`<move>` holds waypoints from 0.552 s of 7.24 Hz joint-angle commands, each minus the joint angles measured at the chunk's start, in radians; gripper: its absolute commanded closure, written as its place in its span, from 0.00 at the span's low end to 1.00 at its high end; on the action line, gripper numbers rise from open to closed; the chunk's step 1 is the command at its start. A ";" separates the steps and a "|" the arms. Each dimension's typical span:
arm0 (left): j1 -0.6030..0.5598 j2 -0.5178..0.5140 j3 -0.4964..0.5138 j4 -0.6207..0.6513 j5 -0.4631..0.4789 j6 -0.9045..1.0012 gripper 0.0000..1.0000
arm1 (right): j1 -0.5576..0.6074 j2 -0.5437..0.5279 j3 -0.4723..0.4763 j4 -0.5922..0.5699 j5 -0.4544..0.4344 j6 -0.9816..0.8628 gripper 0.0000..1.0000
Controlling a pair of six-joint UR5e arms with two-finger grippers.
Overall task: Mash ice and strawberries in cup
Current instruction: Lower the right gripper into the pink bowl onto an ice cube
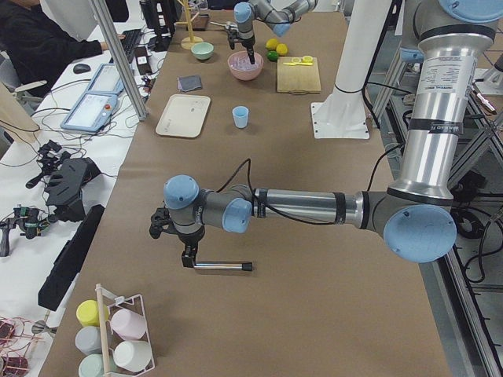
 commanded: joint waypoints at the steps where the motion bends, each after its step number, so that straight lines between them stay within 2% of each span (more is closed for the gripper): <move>1: 0.000 -0.002 0.002 0.000 0.000 0.000 0.02 | -0.004 -0.010 -0.004 0.101 -0.001 -0.003 0.12; 4: 0.000 0.006 -0.008 0.002 0.000 0.000 0.02 | 0.003 -0.006 -0.035 0.111 -0.014 -0.024 0.13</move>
